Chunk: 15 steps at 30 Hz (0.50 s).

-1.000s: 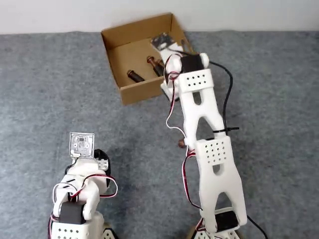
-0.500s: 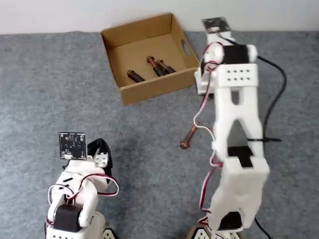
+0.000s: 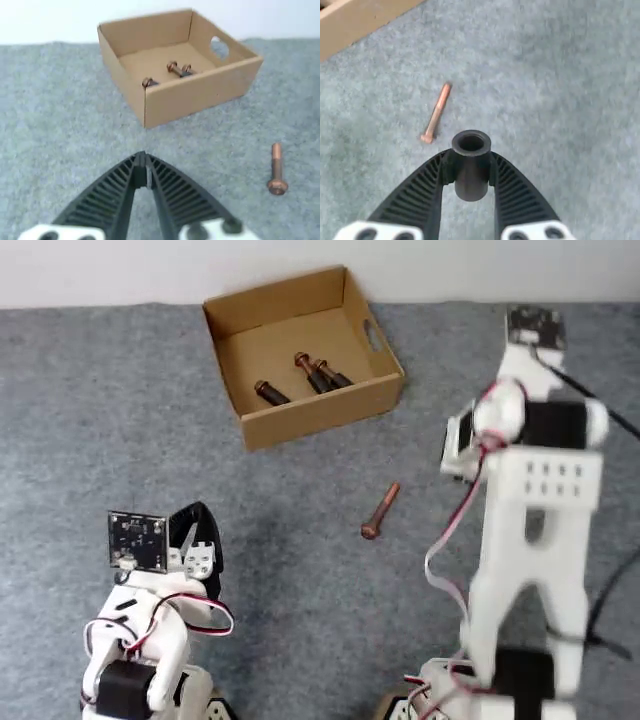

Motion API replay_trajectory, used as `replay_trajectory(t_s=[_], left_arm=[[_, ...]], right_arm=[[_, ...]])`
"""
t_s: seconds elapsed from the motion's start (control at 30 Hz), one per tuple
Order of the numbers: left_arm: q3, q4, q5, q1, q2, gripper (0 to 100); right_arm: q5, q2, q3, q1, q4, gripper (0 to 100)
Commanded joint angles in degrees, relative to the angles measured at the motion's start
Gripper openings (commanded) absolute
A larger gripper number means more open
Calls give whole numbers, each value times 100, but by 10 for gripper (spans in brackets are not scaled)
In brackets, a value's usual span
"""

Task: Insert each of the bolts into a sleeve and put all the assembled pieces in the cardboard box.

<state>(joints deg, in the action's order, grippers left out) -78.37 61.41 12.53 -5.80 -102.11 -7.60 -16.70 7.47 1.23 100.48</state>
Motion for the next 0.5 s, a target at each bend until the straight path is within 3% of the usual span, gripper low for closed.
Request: replay_trajectory(t_s=[0.0,0.17,0.33,0.47], left_arm=[[708,176,-62,-26,774,5],[1807,396,-53,-220,2620,5],[2721,791,-44,-1152,4018,5],[3327,765,396,-1697,4818,5]], right_arm=[[-202,-1385,-914,57,224,8],[-273,-3011,-2470,66,224,8],[-273,-4576,-3596,84,224,8],[-229,-5648,-4035,585,207,8]])
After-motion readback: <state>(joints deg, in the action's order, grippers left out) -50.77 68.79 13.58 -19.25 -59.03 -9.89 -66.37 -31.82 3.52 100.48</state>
